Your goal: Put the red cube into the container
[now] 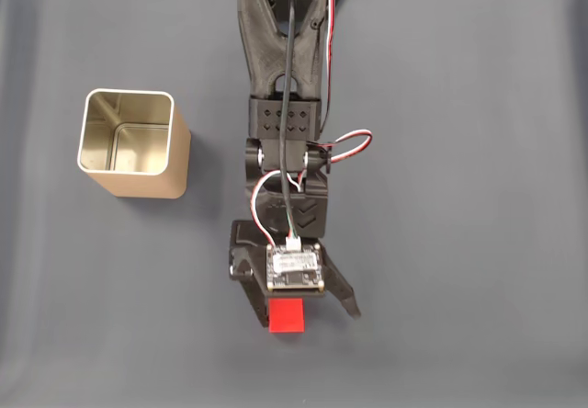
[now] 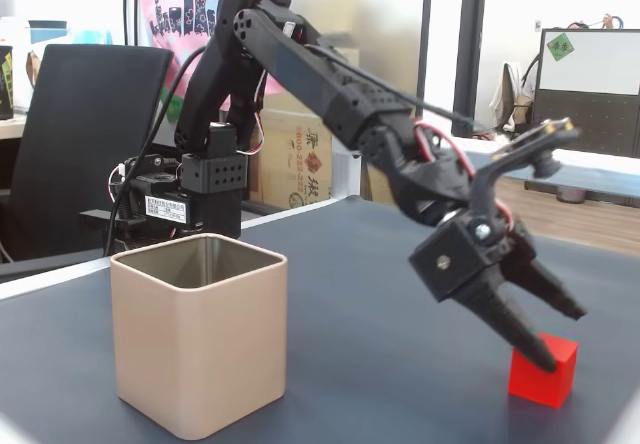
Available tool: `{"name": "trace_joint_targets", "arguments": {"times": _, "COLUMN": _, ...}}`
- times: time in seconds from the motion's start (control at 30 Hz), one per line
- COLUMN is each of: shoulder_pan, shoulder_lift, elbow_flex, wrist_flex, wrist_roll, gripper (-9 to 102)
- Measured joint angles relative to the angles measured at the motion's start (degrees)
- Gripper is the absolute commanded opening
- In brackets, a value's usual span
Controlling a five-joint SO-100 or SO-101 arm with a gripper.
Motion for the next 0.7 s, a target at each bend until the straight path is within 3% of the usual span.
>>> {"name": "trace_joint_targets", "arguments": {"times": 0.4, "shoulder_pan": -0.3, "shoulder_lift": 0.0, "elbow_flex": -5.4, "wrist_flex": 13.0, "wrist_roll": 0.4, "gripper": 40}}
{"name": "trace_joint_targets", "arguments": {"times": 0.7, "shoulder_pan": -0.3, "shoulder_lift": -0.1, "elbow_flex": -5.4, "wrist_flex": 13.4, "wrist_roll": -1.3, "gripper": 40}}
